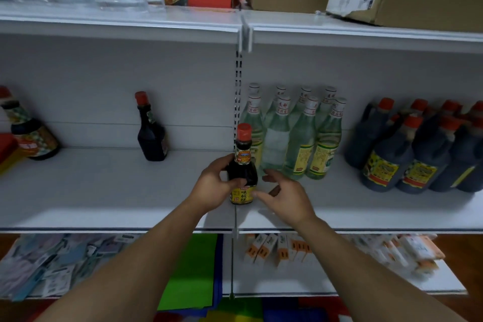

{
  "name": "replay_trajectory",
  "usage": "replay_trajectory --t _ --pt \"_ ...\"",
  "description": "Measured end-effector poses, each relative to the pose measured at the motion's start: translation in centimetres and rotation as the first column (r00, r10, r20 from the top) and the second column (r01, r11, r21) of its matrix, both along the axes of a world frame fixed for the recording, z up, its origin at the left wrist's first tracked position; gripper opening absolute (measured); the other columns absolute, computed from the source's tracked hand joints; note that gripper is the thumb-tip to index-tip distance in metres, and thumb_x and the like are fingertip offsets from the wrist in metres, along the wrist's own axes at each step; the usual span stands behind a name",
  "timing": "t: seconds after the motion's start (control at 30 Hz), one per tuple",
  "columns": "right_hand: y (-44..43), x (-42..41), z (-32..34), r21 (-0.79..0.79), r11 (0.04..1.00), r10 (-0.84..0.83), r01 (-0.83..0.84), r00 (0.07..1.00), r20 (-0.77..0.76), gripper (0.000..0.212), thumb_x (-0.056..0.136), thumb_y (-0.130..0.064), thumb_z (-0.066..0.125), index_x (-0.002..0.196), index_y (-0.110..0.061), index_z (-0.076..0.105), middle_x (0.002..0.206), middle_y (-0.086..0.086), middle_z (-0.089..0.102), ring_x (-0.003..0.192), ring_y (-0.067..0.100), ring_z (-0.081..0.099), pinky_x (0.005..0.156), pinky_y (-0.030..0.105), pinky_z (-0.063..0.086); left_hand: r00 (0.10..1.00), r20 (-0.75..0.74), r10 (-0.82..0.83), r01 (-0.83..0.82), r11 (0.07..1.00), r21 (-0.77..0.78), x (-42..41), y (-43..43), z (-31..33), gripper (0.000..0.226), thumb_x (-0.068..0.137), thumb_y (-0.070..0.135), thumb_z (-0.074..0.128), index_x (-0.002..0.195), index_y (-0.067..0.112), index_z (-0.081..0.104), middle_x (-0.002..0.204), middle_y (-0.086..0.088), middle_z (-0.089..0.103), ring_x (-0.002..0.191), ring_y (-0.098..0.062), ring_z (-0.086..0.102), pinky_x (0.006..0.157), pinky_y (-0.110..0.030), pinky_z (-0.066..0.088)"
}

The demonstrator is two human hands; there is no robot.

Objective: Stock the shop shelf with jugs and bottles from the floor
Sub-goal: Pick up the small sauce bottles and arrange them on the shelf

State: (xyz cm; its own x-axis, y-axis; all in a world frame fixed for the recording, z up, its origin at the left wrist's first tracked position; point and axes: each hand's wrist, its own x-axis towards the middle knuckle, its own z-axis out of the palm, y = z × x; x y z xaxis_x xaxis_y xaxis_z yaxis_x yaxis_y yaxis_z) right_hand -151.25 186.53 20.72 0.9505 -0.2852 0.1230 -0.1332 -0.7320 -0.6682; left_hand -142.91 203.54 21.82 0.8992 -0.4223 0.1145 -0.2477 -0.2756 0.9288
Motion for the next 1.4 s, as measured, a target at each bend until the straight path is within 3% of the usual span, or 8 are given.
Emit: replay_trajectory --t 0.13,0.3,0.57,0.77,0.93,1.0,1.17,1.4 --pt "5.2 2.3 -0.2 0.003 1.000 0.024 -0.024 0.999 0.039 0.074 0.075 -0.051 0.074 0.139 -0.030 0.044 0.131 -0.006 0.061 0.090 0.020 0.066 0.078 0.029 0.051 1.000 0.024 -0.013 0.013 1.000 -0.002 1.4 3.7 1.0 0.060 0.076 0.006 0.077 0.132 0.019 0.055 0.123 0.002 0.059 0.112 -0.009 0.053 0.082 -0.006 0.039" --pt "10.5 5.4 -0.3 0.058 0.998 -0.001 -0.001 0.999 0.035 0.085 0.072 -0.055 0.076 0.144 -0.030 0.040 0.133 -0.006 0.060 0.109 0.021 0.062 0.081 0.027 0.048 1.000 -0.002 -0.001 0.001 1.000 -0.010 3.6 8.3 0.9 0.062 0.075 0.004 0.078 0.132 0.015 0.055 0.125 -0.002 0.059 0.113 -0.011 0.053 0.091 -0.014 0.036" --pt "15.8 10.2 -0.7 0.084 0.996 0.021 -0.019 0.999 -0.031 0.073 0.081 -0.051 0.070 0.144 -0.035 0.037 0.131 -0.006 0.061 0.094 0.023 0.067 0.066 0.026 0.042 0.998 -0.010 -0.064 0.065 0.996 0.066 8.6 13.3 0.5 0.059 0.081 0.008 0.074 0.134 0.021 0.052 0.124 0.005 0.054 0.111 -0.006 0.048 0.082 -0.005 0.032" --pt "17.3 12.8 -2.0 0.092 0.993 -0.066 0.072 0.996 -0.065 0.073 0.082 -0.055 0.066 0.146 -0.036 0.034 0.129 -0.006 0.063 0.089 0.019 0.067 0.074 0.029 0.051 0.990 -0.077 -0.115 0.118 0.992 0.042 11.7 15.2 -1.2 0.063 0.085 0.012 0.071 0.141 0.024 0.047 0.135 0.010 0.053 0.123 -0.003 0.047 0.081 0.001 0.037" --pt "17.2 15.5 -2.6 0.175 0.974 -0.146 0.146 0.989 -0.010 0.070 0.084 -0.041 0.070 0.145 -0.033 0.037 0.139 -0.005 0.056 0.103 0.026 0.065 0.087 0.032 0.049 0.971 -0.093 0.218 -0.223 0.974 -0.046 14.7 17.4 -2.8 0.045 0.079 0.015 0.077 0.121 0.013 0.060 0.116 -0.003 0.066 0.105 -0.019 0.065 0.089 -0.025 0.049" --pt "16.9 16.4 -2.7 0.207 0.962 -0.182 0.178 0.983 0.002 0.068 0.085 -0.038 0.070 0.145 -0.032 0.038 0.137 -0.005 0.057 0.108 0.026 0.063 0.086 0.030 0.046 0.934 -0.138 0.330 -0.340 0.938 -0.060 15.9 18.2 -2.9 0.058 0.080 0.017 0.077 0.132 0.016 0.050 0.123 -0.006 0.061 0.106 -0.020 0.063 0.088 -0.026 0.047" --pt "16.4 18.7 -3.1 0.213 0.946 -0.244 0.243 0.969 -0.021 0.070 0.084 -0.037 0.071 0.146 -0.036 0.036 0.137 -0.003 0.058 0.116 0.027 0.059 0.094 0.037 0.049 0.952 -0.180 0.249 -0.246 0.968 0.042 18.6 17.8 -3.2 0.080 0.087 0.019 0.070 0.152 0.027 0.024 0.149 -0.002 0.042 0.134 -0.020 0.044 0.094 -0.021 0.037" --pt "16.6 21.5 -3.6 0.218 0.949 -0.221 0.229 0.973 -0.061 0.072 0.086 -0.036 0.069 0.148 -0.037 0.032 0.137 -0.004 0.057 0.103 0.025 0.062 0.091 0.035 0.049 0.946 -0.111 0.306 -0.293 0.949 0.119 20.2 17.3 -3.4 0.071 0.084 0.030 0.072 0.146 0.034 0.036 0.133 0.004 0.060 0.122 -0.014 0.056 0.091 -0.018 0.036"
